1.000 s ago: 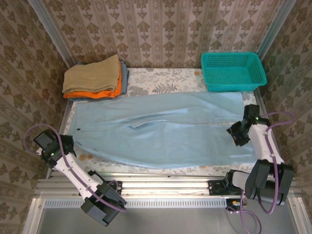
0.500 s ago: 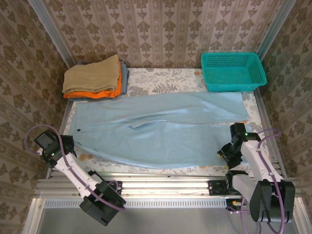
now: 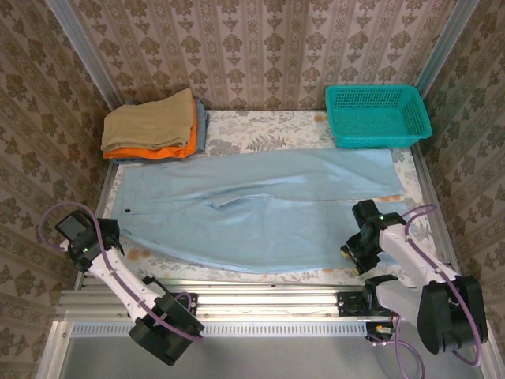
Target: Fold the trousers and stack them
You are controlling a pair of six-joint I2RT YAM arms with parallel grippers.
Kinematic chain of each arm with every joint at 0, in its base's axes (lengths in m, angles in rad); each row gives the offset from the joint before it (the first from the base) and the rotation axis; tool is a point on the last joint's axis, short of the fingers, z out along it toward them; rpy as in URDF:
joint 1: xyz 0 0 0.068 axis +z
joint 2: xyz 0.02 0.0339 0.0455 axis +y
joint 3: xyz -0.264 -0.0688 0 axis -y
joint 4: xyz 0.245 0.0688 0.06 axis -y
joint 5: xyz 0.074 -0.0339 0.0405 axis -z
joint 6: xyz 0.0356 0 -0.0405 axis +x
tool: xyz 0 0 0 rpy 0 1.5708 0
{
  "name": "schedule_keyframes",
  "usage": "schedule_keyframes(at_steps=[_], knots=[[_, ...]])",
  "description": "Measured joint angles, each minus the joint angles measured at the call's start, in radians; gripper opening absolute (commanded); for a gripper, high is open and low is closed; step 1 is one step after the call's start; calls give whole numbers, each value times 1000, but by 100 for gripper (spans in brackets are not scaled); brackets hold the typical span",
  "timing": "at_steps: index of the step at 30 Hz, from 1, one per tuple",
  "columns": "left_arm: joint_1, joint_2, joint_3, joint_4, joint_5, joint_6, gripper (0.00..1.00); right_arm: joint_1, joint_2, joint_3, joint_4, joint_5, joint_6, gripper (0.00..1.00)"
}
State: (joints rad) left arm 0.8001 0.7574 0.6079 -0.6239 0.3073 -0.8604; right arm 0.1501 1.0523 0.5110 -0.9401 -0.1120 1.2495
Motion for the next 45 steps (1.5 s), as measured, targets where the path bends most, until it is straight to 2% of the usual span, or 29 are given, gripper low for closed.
schedule_keyframes(at_steps=[8, 10, 11, 15, 18, 23, 33, 39, 45], knots=[[0, 3, 1, 1, 0, -3, 0, 144, 73, -24, 79, 34, 148, 49], [0, 8, 1, 2, 0, -3, 0, 170, 97, -15, 85, 46, 180, 45], [0, 9, 1, 2, 0, -3, 0, 175, 103, -13, 86, 49, 193, 42], [0, 10, 1, 4, 0, -3, 0, 198, 106, -11, 94, 59, 235, 13], [0, 15, 1, 4, 0, -3, 0, 203, 82, -18, 77, 59, 252, 0], [0, 16, 13, -6, 2, -7, 0, 206, 19, -25, 74, 72, 238, 0], [-1, -101, 121, -136, 15, -14, 0, 114, -306, 43, -65, 103, 89, 0], [4, -152, 207, -239, 30, -22, 0, 90, -384, 195, -126, 121, -26, 0], [9, -122, 346, -324, 36, -18, 0, 74, -422, 433, -151, 173, -154, 0]])
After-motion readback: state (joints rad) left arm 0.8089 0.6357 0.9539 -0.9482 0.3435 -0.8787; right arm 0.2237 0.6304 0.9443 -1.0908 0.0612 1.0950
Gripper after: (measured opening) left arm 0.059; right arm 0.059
